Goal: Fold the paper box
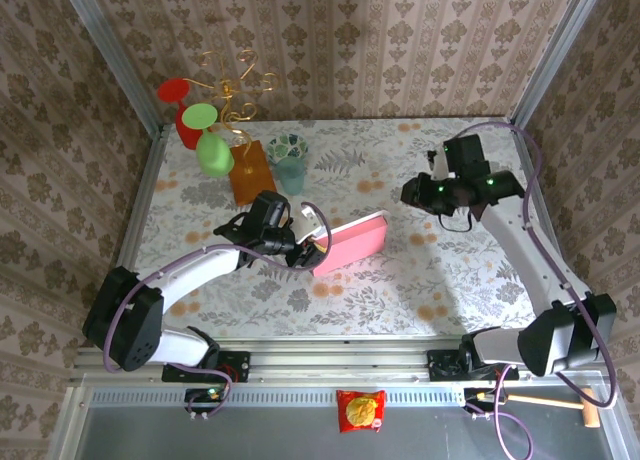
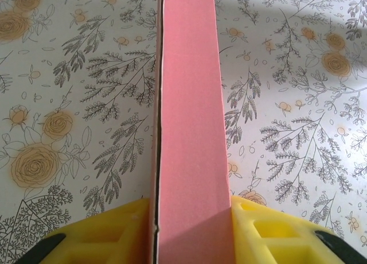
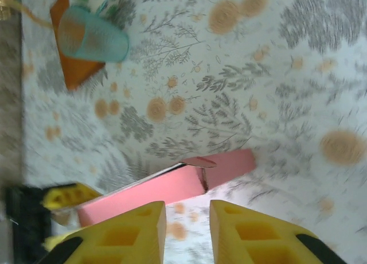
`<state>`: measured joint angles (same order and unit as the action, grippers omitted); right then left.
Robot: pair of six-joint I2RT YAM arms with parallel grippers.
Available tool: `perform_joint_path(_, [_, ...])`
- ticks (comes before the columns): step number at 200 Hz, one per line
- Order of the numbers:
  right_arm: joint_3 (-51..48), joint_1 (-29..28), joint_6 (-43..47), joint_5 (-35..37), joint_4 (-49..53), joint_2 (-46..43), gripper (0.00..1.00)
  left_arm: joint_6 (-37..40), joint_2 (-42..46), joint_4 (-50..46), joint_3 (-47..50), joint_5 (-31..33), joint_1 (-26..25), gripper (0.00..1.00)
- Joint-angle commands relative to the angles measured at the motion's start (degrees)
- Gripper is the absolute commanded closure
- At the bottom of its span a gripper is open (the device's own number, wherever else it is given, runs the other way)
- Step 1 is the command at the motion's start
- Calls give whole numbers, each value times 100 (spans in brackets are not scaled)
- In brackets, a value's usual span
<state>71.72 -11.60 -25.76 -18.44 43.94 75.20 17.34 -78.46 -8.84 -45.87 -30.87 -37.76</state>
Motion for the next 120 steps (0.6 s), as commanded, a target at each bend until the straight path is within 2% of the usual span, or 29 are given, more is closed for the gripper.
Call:
perform_joint_path(1, [-196, -177, 1611, 913, -177, 1, 76, 182, 85, -301, -184, -87, 26, 65])
perform_joint_path(35, [-241, -403, 2418, 933, 35, -20, 75, 256, 103, -355, -213, -68, 31, 65])
perform_joint_path(79, [-671, -636, 3477, 378, -293, -1, 72, 417, 85, -538, -272, -146, 38, 65])
perform_joint_path(120, [-513, -641, 4260, 81, -184, 336, 72, 488, 119, -599, -258, -214, 93, 65])
